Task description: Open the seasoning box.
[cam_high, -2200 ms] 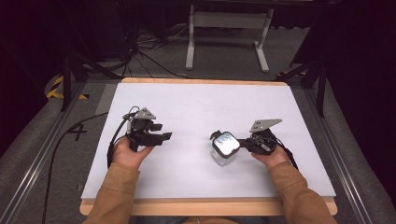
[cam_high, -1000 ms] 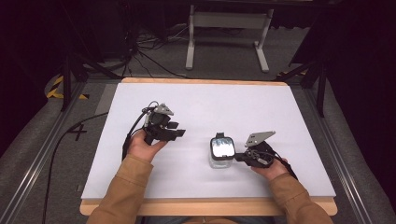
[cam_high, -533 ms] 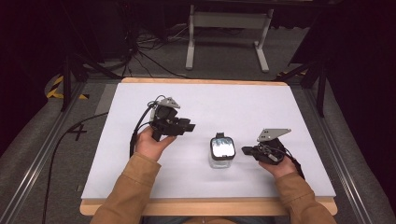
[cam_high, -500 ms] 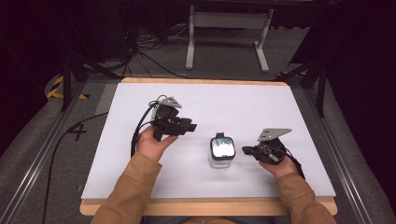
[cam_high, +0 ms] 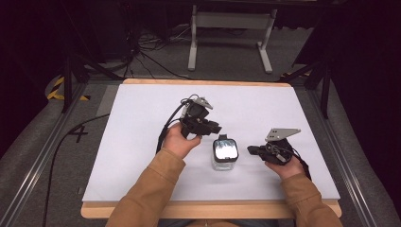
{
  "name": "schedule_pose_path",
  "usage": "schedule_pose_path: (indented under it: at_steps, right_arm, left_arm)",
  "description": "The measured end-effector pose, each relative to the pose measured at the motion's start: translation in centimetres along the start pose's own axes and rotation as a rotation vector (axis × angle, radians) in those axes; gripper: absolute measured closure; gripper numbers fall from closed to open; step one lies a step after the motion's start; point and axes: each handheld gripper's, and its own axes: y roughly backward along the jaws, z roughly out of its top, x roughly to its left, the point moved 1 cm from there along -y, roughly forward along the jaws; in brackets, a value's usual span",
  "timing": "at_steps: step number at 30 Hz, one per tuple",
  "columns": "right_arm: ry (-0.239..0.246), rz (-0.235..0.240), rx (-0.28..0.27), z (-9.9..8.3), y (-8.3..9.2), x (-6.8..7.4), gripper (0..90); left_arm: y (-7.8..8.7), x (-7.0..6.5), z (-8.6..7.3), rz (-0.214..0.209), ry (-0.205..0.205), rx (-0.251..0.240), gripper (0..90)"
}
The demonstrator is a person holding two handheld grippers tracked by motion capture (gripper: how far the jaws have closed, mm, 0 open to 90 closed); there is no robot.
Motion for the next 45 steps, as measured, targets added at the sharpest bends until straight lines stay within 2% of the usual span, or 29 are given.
schedule_pose_path:
  at_steps: [4,7,8,10,11,12,15,21,24,30,32,36,39,44,45]
  right_arm:
    - [0.010,0.007,-0.001,0.1,-0.2,0.2,88.9]
    - [0.020,0.014,0.003,0.1,-0.4,0.4,88.8]
    - [0.020,0.014,0.004,0.1,-0.5,0.4,88.7]
    - [0.023,0.017,0.006,0.2,-0.6,0.5,88.7]
    - [0.023,0.017,0.007,0.2,-0.6,0.6,88.6]
    - [0.023,0.017,0.008,0.2,-0.6,0.6,88.6]
    - [0.026,0.018,0.006,0.2,-0.6,0.7,88.5]
    - [0.034,0.022,0.010,0.2,-0.8,0.8,88.4]
    - [0.034,0.023,0.009,0.2,-0.8,0.8,88.3]
    - [0.036,0.022,0.012,0.2,-0.9,1.0,88.3]
    - [0.039,0.027,0.012,0.3,-1.0,1.1,88.2]
    - [0.045,0.029,0.012,0.4,-0.9,1.2,88.3]
    - [0.046,0.029,0.011,0.4,-0.9,1.2,88.3]
    - [0.046,0.030,0.011,0.4,-0.9,1.2,88.2]
    - [0.046,0.030,0.011,0.4,-0.9,1.2,88.1]
  left_arm:
    - [-1.2,0.6,0.1,-0.018,0.050,0.022,75.9]
    - [-2.0,0.9,-0.1,-0.019,0.064,0.062,78.3]
    - [-2.2,0.9,-0.1,-0.029,0.073,0.072,78.5]
    - [-2.3,1.4,-0.1,-0.085,0.126,0.075,78.3]
    - [-2.3,1.4,-0.1,-0.081,0.127,0.073,78.3]
    - [-2.3,1.3,-0.1,-0.051,0.111,0.066,78.6]
    - [-2.2,1.1,-0.1,-0.021,0.083,0.057,81.5]
    - [-2.6,0.8,-0.2,0.004,0.042,0.079,85.2]
    - [-2.6,0.9,-0.2,-0.004,0.053,0.071,85.1]
    - [-2.9,0.8,-0.2,-0.018,0.044,0.068,85.5]
    - [-3.0,0.7,-0.1,-0.013,0.034,0.068,85.6]
    - [-3.0,0.6,-0.1,-0.008,0.042,0.074,85.7]
    - [-2.8,0.6,0.0,0.027,0.034,0.069,89.2]
    - [-2.9,0.8,-0.1,0.028,0.050,0.072,89.3]
    - [-2.8,0.8,-0.1,0.007,0.049,0.064,89.2]
